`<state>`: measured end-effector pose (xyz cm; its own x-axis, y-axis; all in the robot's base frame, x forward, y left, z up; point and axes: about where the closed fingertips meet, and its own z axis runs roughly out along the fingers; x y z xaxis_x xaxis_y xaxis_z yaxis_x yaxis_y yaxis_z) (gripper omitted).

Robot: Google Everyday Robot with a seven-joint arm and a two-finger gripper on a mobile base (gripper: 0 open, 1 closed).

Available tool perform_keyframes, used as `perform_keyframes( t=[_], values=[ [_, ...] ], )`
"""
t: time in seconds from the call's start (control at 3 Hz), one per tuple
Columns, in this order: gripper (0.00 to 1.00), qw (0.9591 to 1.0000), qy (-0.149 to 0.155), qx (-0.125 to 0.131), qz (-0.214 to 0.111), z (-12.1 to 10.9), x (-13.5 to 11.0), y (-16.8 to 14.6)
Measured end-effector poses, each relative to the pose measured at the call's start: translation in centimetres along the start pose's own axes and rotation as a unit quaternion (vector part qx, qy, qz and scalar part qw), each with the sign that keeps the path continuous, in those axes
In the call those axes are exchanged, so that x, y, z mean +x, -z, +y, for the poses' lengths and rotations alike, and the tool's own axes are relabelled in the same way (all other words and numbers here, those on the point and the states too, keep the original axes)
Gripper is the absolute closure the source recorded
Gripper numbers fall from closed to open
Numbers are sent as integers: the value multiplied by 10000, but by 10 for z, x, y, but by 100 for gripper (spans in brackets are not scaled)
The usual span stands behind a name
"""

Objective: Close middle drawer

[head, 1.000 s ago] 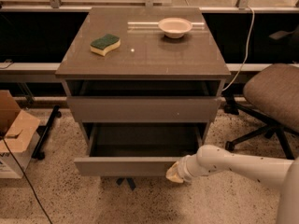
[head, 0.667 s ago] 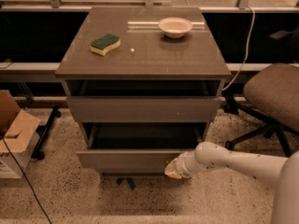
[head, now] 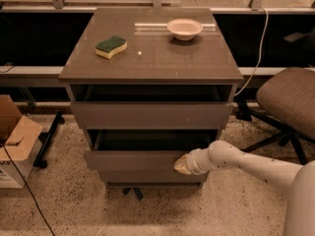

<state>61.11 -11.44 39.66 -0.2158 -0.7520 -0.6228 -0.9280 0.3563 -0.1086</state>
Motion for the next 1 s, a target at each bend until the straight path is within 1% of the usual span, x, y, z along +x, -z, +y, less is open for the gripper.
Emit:
perform_keyframes(
  t=[0.33,0.67,1.0],
  values=[
    [85,9996,18,216,-172,-21,-11,5],
    [61,9989,47,347,-300,-32,-19,10],
    [38,9989,53,343,-316,-32,-21,8]
  ],
)
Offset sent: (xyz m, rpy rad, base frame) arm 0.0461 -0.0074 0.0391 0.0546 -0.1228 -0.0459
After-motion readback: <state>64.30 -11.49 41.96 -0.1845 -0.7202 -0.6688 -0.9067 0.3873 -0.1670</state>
